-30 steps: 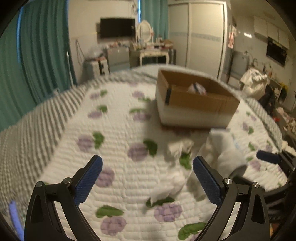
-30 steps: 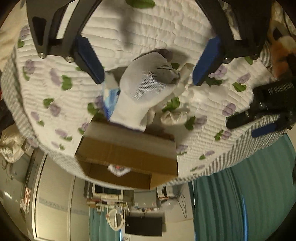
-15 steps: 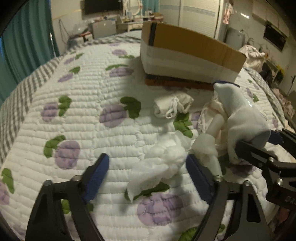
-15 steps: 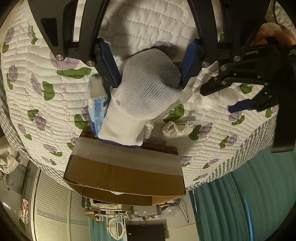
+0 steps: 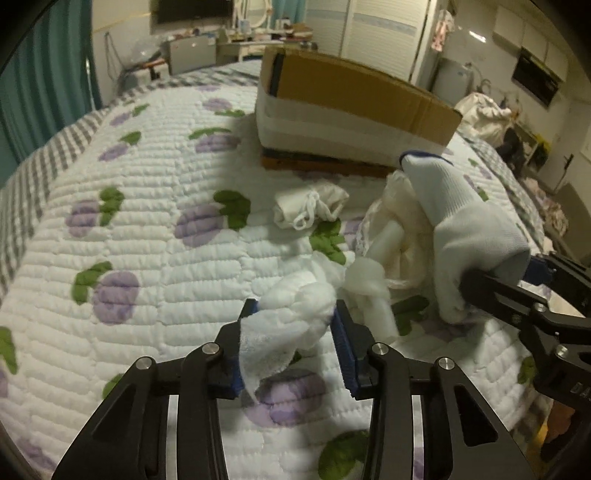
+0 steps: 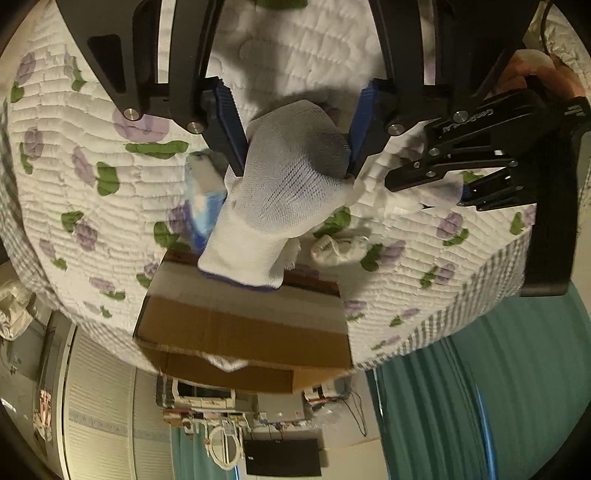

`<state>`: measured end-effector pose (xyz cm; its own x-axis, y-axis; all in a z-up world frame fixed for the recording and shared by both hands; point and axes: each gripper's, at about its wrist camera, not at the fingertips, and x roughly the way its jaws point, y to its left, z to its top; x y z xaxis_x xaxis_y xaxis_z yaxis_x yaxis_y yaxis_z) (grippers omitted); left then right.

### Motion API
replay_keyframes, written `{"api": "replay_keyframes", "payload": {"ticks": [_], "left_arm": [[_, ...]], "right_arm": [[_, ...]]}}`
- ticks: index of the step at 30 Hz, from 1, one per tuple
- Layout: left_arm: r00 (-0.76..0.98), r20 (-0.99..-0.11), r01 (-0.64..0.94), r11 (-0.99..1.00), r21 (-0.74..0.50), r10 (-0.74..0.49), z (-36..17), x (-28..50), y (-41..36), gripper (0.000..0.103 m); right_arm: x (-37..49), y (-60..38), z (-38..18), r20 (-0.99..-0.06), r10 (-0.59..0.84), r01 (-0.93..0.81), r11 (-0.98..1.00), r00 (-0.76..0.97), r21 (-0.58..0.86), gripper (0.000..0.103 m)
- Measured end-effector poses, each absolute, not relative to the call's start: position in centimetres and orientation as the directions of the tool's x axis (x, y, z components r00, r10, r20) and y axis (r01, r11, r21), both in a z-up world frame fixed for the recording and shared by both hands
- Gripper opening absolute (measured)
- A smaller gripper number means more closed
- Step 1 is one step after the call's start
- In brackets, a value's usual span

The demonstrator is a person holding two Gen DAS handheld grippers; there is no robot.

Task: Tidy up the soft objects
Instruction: 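Carry the sock and cloth over the box and open both tools to release them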

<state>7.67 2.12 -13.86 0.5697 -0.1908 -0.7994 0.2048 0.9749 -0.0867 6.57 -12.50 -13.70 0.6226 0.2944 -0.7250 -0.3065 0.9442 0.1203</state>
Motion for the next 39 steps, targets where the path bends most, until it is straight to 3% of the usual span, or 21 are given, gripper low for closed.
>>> {"api": "replay_keyframes", "payload": {"ticks": [13,23,31,39], "left_arm": [[0.708,-0.686,0.19,0.98,-0.048,-0.171,-3.4,4.9,0.6,0.039],[0.784,-0.598,0.195,0.981,-0.018,-0.167,2.6,10.2,-1.1,0.039],[0.802,-0.574,0.194,0.981,-0.009,-0.164,2.8,17.7,-2.9,0.039],[0.768,-0.618,0.208,0.978,-0.006,-0.167,-1.4,24.9,-4.4,0.039]], "right_arm": [[2.1,-14.5,-4.2,-0.56,0.356,-0.353,0.928,0.748,0.119,0.048],[6.7,-17.7,3.6,-0.453,0.375,-0.383,0.921,0.809,0.079,0.048],[16.0,-19.6,3.5,-0.484,0.358,-0.355,0.929,0.798,0.102,0.048],[25.0,-20.0,-2.3,-0.587,0.345,-0.34,0.932,0.732,0.125,0.048]]}}
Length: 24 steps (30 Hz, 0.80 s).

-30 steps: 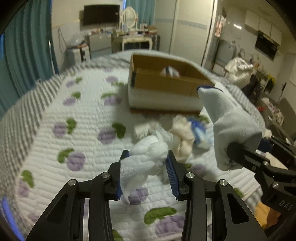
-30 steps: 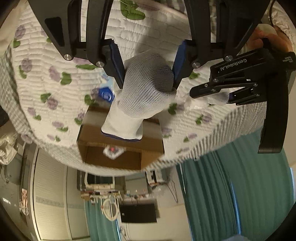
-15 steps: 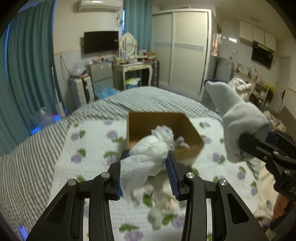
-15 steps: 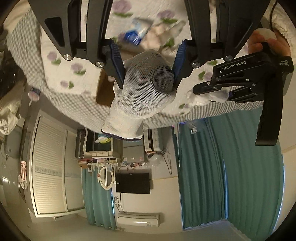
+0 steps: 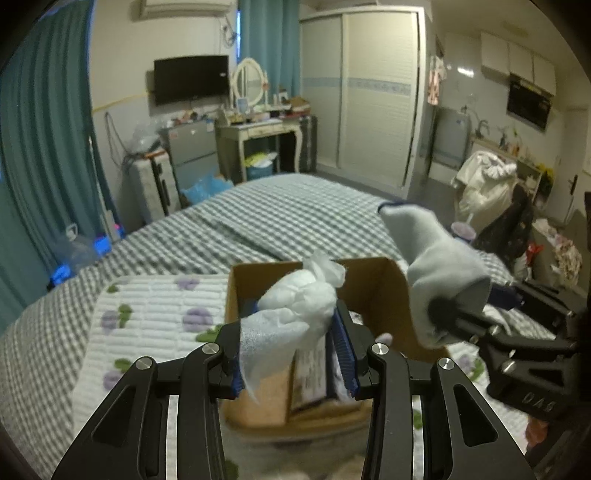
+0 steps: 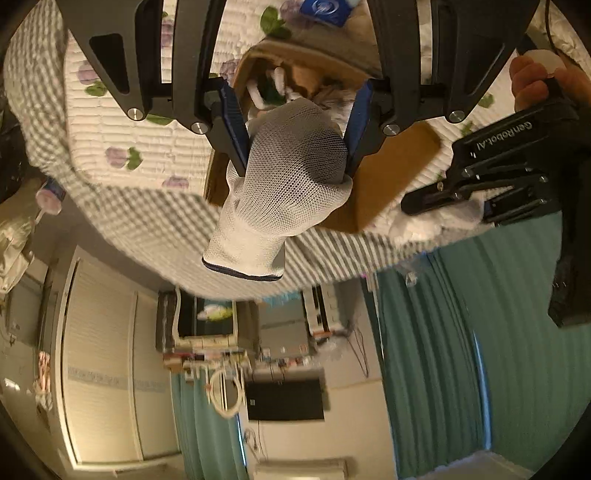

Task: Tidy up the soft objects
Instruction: 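Carry the sock and cloth over the box and open both tools to release them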

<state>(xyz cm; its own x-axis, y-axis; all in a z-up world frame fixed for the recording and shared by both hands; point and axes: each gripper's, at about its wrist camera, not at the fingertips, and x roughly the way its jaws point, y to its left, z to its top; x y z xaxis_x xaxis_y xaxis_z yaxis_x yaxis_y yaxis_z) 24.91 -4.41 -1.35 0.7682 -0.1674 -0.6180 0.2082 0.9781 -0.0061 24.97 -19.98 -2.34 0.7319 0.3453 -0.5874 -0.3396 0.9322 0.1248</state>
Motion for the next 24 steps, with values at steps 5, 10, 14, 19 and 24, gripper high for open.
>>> {"api": "replay_keyframes", "payload": {"ticks": [5,10,14,19,24], "left_arm": [[0.734,-0.651,0.212,0.976,-0.056,-0.197,-4.2,27.6,-4.2,0.039],[0.747,-0.642,0.202,0.979,-0.026,-0.171,-4.7,28.2,-4.4,0.043],[0.748,-0.649,0.182,0.983,-0.001,-0.139,-3.7,28.0,-4.6,0.076],[0.776,-0.621,0.161,0.987,0.019,-0.115,0.1,25.6,-3.9,0.079],[0.84,-0.535,0.135,0.99,0.049,-0.088,6.3,20.3,-3.2,0.086]], "right_arm": [[27.9,-19.6,-6.2,-0.624,0.351,-0.337,0.93,0.698,0.146,0.048],[29.2,-20.3,-7.5,-0.615,0.332,-0.305,0.94,0.716,0.152,0.055],[28.6,-20.5,-6.9,-0.606,0.298,-0.282,0.951,0.737,0.125,0.066],[25.4,-21.1,-3.0,-0.561,0.273,-0.257,0.96,0.781,0.11,0.078],[19.7,-21.5,3.4,-0.497,0.22,-0.225,0.973,0.839,0.051,0.088]]}}
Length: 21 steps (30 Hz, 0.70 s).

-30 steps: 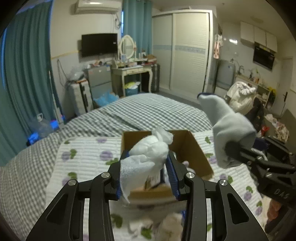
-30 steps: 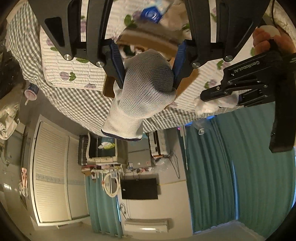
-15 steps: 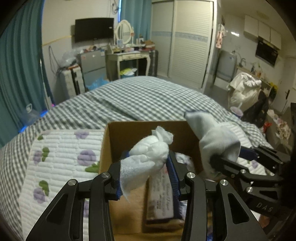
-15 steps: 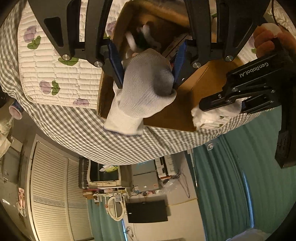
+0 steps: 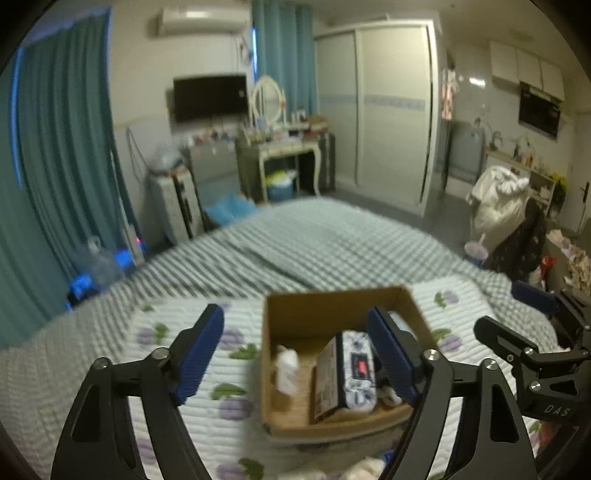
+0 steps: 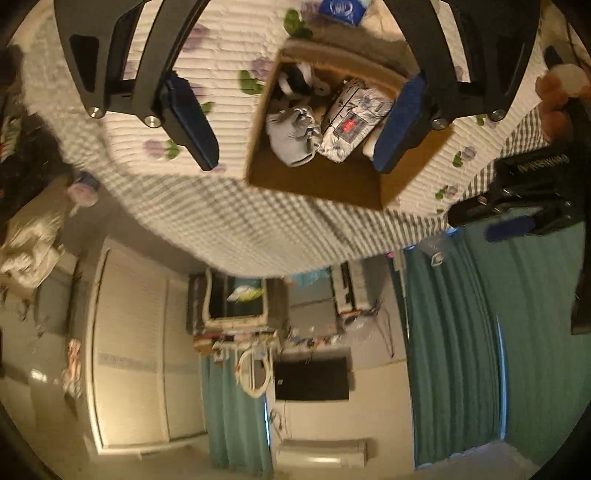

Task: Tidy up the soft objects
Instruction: 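Carry the sock and cloth over the box and open both tools to release them, then grasp the white plastic tube with the left tool while the right tool grasps the blue Vinda tissue pack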

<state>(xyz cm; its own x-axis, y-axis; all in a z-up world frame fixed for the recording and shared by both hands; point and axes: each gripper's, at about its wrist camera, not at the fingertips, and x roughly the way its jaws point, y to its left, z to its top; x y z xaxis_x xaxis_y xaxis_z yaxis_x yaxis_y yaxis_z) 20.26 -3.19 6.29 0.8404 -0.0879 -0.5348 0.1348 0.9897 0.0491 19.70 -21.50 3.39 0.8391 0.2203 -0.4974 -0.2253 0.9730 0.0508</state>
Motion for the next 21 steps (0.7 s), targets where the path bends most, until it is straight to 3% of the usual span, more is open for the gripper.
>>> {"api": "replay_keyframes", "payload": {"ticks": [3,7,11,21], "left_arm": [[0.88,-0.47,0.117,0.99,0.075,-0.069,9.9,15.7,-3.2,0.094],[0.904,-0.425,0.099,0.991,0.084,-0.055,12.7,11.1,-3.0,0.096],[0.913,-0.404,0.093,0.992,0.083,-0.052,13.6,7.0,-3.0,0.096],[0.879,-0.473,0.067,0.998,0.017,-0.051,8.3,4.7,-1.8,0.096]], "right_arm": [[16.1,-21.4,6.5,-0.468,0.212,-0.23,0.973,0.858,0.02,0.096],[10.7,-21.2,9.6,-0.438,0.182,-0.22,0.975,0.88,-0.037,0.103],[6.2,-20.7,10.7,-0.417,0.159,-0.22,0.97,0.895,-0.102,0.103],[1.3,-21.7,4.7,-0.514,0.151,-0.216,0.974,0.844,-0.07,0.103]]}}
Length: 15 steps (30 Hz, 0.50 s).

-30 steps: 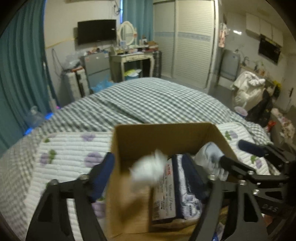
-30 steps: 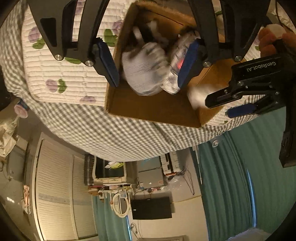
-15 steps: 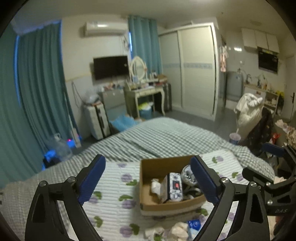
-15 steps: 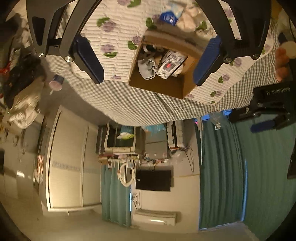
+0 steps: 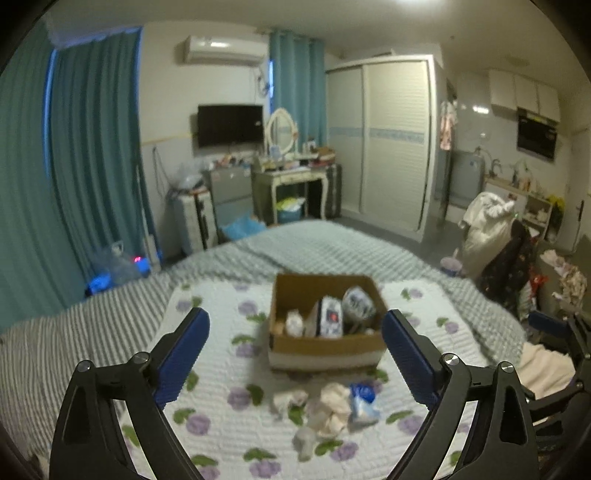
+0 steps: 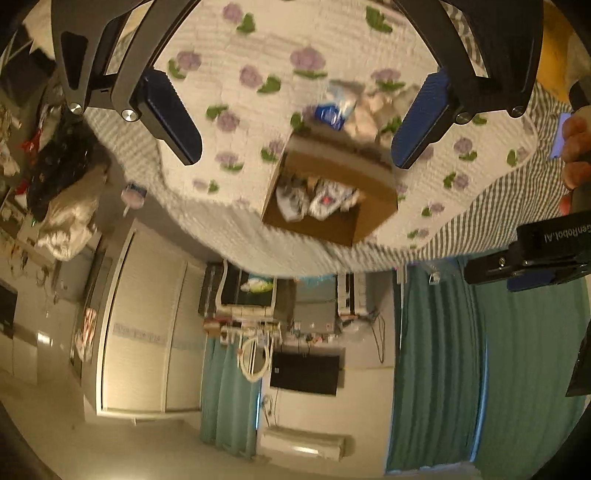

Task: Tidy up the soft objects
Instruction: 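Grasp the white plastic tube with the left tool while the right tool grasps the blue Vinda tissue pack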

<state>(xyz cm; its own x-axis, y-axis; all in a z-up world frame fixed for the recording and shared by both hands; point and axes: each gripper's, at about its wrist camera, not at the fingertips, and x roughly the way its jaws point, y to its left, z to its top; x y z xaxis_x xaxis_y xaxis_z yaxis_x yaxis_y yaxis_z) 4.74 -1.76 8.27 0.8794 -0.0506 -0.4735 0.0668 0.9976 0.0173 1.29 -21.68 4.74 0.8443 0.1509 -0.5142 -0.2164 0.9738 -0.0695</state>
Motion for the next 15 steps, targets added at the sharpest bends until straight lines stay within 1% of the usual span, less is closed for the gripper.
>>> {"api": "replay_keyframes", "payload": {"ticks": [2,6,9,15], "left_arm": [[0.86,-0.509,0.043,0.999,0.03,-0.022,6.2,5.2,-1.4,0.096],[0.807,-0.591,0.0,1.0,0.012,0.008,1.1,7.4,-0.2,0.096],[0.772,-0.636,-0.007,1.0,-0.007,0.001,-2.4,8.3,0.0,0.096],[0.692,-0.722,-0.002,1.0,0.016,0.013,-9.3,10.0,-0.4,0.096]], "right_arm": [[1.8,-21.8,2.5,-0.548,0.16,-0.214,0.976,0.821,-0.035,0.103],[3.8,-21.6,-2.1,-0.6,0.209,-0.227,0.973,0.773,0.046,0.103],[5.9,-20.9,-5.2,-0.633,0.207,-0.217,0.974,0.746,0.062,0.103],[10.1,-19.5,-11.8,-0.718,0.21,-0.204,0.974,0.663,0.096,0.103]]}}
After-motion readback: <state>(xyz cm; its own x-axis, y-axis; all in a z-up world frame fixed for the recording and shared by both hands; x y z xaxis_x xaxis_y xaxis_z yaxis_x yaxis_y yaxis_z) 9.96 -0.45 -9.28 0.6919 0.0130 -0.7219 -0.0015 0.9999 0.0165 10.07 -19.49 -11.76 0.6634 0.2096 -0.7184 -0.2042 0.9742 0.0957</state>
